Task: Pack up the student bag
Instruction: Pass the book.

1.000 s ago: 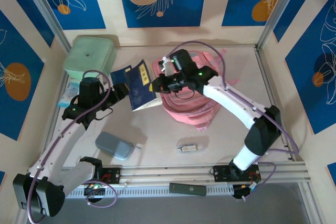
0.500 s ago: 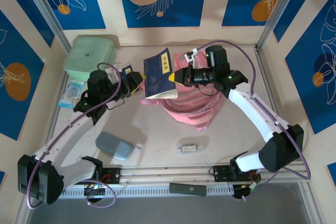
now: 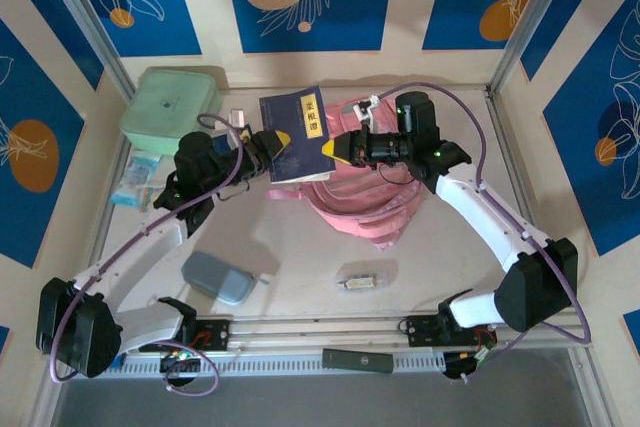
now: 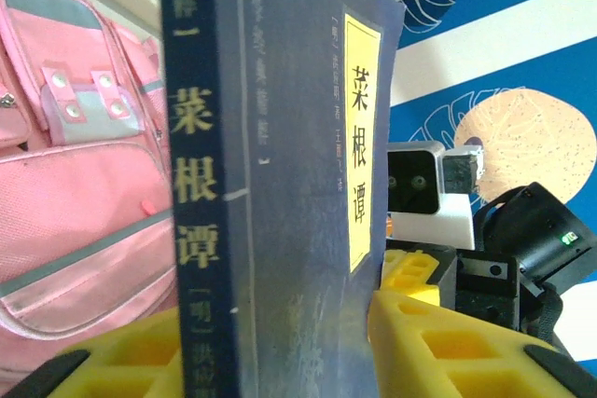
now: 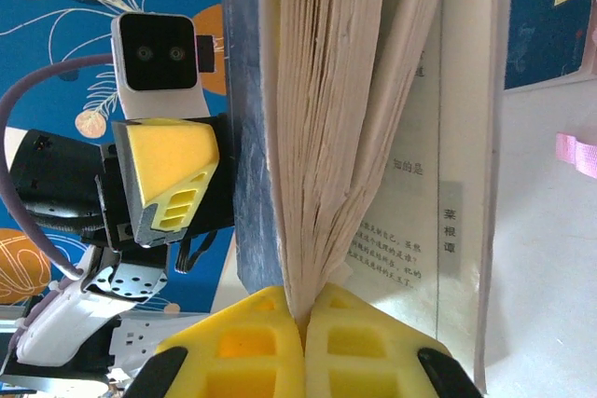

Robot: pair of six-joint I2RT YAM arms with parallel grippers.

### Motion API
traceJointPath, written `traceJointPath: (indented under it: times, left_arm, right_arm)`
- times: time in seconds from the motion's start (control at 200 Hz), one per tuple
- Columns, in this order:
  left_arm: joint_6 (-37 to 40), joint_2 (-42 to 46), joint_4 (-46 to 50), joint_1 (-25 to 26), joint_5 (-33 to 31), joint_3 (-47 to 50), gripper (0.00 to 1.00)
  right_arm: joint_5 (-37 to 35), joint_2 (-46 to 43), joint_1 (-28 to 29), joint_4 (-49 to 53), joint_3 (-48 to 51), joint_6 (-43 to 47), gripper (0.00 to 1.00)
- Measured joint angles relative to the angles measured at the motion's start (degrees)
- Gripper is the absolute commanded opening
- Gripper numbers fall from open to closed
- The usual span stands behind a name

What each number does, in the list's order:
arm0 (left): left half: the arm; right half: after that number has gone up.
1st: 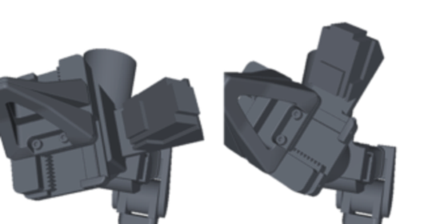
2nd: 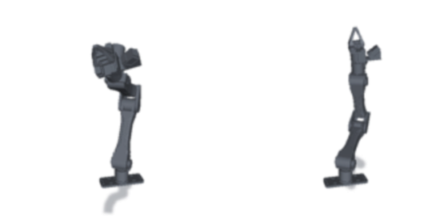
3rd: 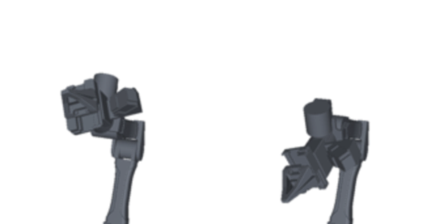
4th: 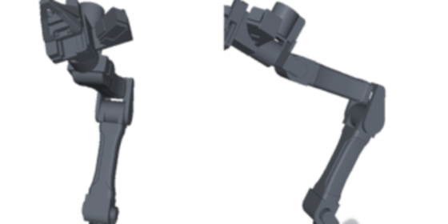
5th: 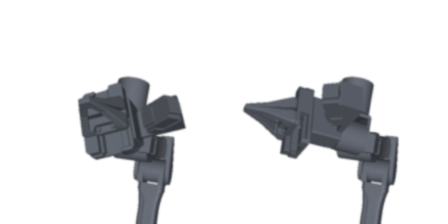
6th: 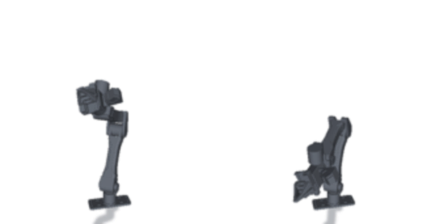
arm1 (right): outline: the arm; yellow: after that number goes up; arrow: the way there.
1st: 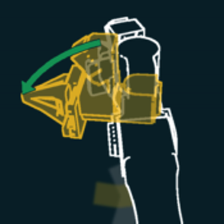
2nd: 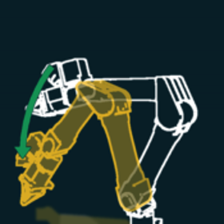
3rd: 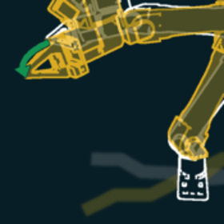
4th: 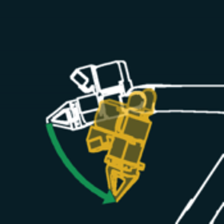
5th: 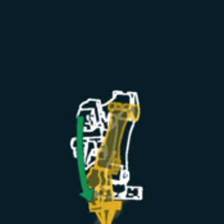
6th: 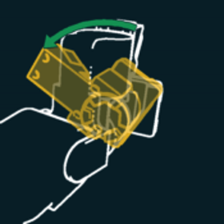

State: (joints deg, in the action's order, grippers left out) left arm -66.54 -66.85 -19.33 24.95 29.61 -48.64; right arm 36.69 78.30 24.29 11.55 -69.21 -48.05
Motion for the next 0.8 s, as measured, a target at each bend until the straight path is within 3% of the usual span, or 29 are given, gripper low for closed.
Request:
traceJointPath:
  times: [0.185,0.24,0.285,0.365,0.455,0.56,0.8]
  left_arm:
    - [-0.5,-1.6,0.0,0.2,0.9,-1.0,0.2]
    - [-0.4,-1.8,0.0,0.3,1.1,-1.1,0.11]
    - [-0.6,-1.9,0.1,0.3,1.3,-1.2,0.02]
    - [-0.2,-2.1,0.2,0.5,1.7,-1.5,0.0]
    - [-0.3,-2.3,0.0,0.5,1.9,-2.0,0.0]
    - [-0.8,-3.1,-0.9,0.9,2.1,-3.1,0.0]
    - [-4.0,-8.4,-8.6,3.3,3.6,-6.0,0.0]
  right_arm:
    - [-0.3,0.0,-0.3,0.9,0.0,1.5,0.0]
    - [-0.7,0.0,-0.4,1.7,0.0,2.0,0.0]
    - [-0.9,0.0,-0.5,2.3,0.0,2.4,0.07]
    - [-0.9,0.0,-0.7,3.1,0.0,3.0,0.29]
    - [-1.3,-0.2,-1.0,4.3,0.0,3.3,0.71]
    - [-1.6,-0.8,-2.2,4.9,0.4,2.6,1.0]
    - [3.4,-1.1,-4.6,-0.1,4.3,-4.0,0.99]
